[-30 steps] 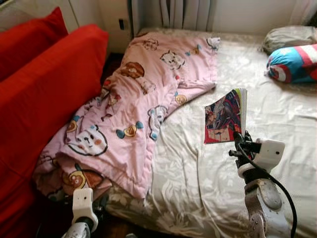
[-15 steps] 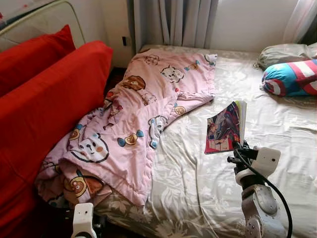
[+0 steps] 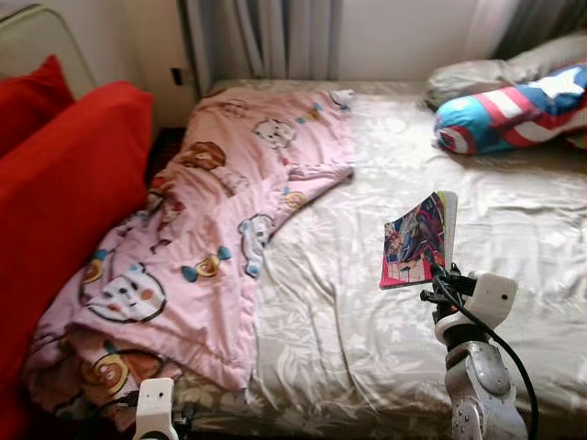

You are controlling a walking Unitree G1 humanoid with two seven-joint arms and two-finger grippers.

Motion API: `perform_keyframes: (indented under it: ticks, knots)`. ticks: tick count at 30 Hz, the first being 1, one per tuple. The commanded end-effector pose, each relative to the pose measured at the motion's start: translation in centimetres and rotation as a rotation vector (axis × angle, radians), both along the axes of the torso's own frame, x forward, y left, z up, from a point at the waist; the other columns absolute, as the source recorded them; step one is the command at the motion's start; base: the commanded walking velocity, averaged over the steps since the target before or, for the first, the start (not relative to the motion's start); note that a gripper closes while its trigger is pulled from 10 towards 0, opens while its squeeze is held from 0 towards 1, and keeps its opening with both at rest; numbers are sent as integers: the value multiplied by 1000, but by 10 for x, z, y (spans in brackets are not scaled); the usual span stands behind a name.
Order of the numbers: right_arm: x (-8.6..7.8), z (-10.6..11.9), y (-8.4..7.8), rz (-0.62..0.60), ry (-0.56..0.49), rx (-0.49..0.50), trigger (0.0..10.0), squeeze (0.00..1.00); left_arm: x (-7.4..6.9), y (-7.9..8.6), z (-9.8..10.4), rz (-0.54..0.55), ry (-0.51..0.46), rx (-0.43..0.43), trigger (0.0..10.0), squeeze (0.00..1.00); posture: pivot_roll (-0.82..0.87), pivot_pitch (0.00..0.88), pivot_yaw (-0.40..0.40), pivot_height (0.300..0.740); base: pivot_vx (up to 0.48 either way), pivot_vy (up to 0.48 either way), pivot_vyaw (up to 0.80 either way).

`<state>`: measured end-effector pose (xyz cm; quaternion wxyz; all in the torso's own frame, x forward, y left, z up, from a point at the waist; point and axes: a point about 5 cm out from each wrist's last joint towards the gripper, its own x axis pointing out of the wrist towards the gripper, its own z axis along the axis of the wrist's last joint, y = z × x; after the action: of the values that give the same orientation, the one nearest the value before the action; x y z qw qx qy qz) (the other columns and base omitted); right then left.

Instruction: Clean up the room

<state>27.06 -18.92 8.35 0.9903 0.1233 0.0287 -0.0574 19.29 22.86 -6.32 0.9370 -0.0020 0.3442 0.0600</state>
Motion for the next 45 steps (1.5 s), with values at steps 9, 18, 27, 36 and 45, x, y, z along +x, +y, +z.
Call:
perform_keyframes:
  ticks: [9,18,27,36,45]
  knots:
    - [5,9,5,-3,-55,-7,10000,0,-13,1,-7,-24,55,26,10000,0,17,157,-20,740,0,-55,-574]
    - [9,8,9,3,-44,-3,10000,0,-13,-1,-8,-31,54,21,10000,0,21,160,-21,740,0,-245,0]
    - [11,8,11,6,-47,-6,10000,0,-16,0,-9,-28,58,24,10000,0,28,157,-25,740,0,-247,-522]
    - [14,7,12,17,-41,-21,10000,0,-15,-1,-8,-28,55,20,10000,0,27,158,-25,740,0,-246,0]
    - [13,5,14,33,-36,-21,10000,0,-15,-4,-9,-34,59,12,10000,0,24,161,-22,740,0,-243,0]
